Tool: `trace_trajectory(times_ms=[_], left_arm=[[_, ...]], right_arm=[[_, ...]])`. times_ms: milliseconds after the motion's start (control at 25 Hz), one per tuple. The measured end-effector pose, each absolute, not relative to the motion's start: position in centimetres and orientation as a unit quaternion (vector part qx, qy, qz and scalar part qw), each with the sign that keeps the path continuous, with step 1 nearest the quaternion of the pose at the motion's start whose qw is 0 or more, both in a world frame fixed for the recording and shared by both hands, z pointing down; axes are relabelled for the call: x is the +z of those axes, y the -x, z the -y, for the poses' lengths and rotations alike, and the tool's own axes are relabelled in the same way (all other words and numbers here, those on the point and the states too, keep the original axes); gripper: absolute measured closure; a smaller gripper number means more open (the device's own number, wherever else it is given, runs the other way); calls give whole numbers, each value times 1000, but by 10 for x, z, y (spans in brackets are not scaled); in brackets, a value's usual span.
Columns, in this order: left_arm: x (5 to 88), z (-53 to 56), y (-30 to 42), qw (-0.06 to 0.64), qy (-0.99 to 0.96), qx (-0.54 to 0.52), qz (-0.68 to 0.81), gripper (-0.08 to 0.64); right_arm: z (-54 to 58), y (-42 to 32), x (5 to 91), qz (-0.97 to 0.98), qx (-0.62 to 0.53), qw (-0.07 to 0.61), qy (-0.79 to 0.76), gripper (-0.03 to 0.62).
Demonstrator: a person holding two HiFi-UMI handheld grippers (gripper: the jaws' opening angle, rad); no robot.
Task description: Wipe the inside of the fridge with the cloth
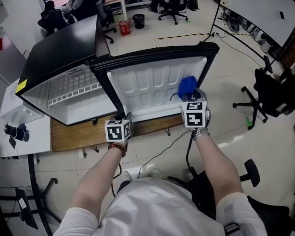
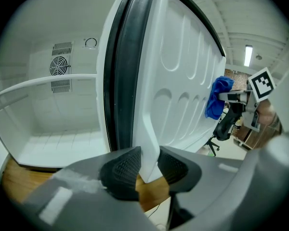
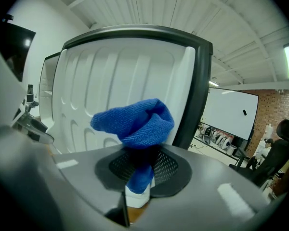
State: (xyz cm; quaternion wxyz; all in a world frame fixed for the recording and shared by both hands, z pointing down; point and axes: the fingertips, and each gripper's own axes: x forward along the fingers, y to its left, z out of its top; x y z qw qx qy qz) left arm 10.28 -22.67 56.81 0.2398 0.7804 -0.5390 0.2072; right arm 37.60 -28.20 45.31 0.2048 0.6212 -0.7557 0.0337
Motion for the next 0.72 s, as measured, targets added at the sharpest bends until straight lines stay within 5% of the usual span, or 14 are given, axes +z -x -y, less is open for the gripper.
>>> trace_trajectory(times_ms=[440,720], left_arm=[[569,225,-104,241,-778,204,542,446],[566,222,-105,238,-787,200,533,446]], right_arm=[[279,-392,451,749,32,203,-630,526],[256,-342,455,784,26,198,-588,526]])
